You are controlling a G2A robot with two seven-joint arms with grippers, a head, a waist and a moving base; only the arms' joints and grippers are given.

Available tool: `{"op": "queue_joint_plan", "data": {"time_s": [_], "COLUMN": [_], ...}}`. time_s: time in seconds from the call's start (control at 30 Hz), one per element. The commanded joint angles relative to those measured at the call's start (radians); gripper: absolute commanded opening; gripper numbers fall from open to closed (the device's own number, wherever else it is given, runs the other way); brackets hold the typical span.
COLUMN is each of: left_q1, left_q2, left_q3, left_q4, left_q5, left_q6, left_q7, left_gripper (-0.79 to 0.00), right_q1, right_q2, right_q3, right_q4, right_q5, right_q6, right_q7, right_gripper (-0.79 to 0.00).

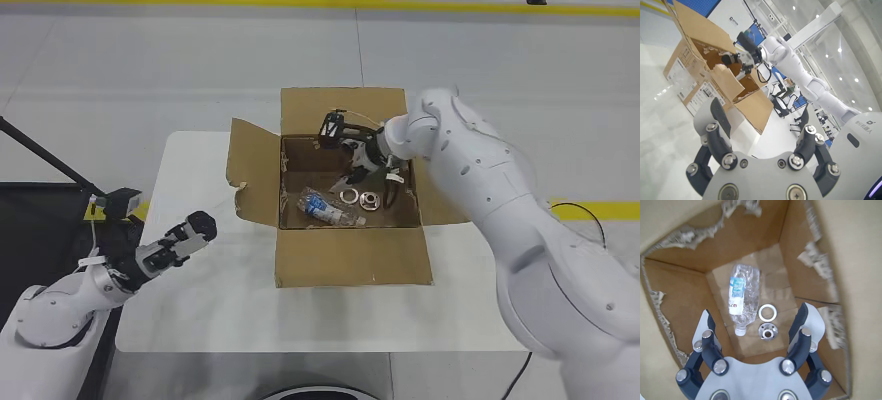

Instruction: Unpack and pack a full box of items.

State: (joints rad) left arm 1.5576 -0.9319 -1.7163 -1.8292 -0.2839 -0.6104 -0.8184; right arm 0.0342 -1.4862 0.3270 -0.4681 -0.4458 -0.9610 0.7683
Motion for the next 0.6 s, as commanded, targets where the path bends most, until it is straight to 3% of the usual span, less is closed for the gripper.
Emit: {"op": "queue_joint_plan", "data": {"time_s": [0.0, 0.23, 0.57], "left_q1": [-0.018, -0.125, -0.210], "left_q2": [-0.002, -0.017, -0.035], "left_q3": [0.034, 0.160, 0.274], "left_q4": [0.004, 0.074, 0.075], "left_q5": [0.032, 0.139, 0.191], "left_q6": [0.016, 0.053, 0.045], "left_q7": [0.008, 0.097, 0.151], "left_gripper": [0.000, 0.000, 0.000], "right_q1": [0.004, -0.041, -0.295], "right_q2": [0.022, 0.140, 0.406], "right_q3": [0.023, 0.126, 0.413], "right_q4": [-0.005, -0.125, -0.490], "right_q5": [-0.004, -0.034, -0.016], "right_q6": [-0.029, -0.051, -0.051], "right_q7": [-0.053, -0.235, -0.361], "right_gripper": [0.000, 0.000, 0.000]}}
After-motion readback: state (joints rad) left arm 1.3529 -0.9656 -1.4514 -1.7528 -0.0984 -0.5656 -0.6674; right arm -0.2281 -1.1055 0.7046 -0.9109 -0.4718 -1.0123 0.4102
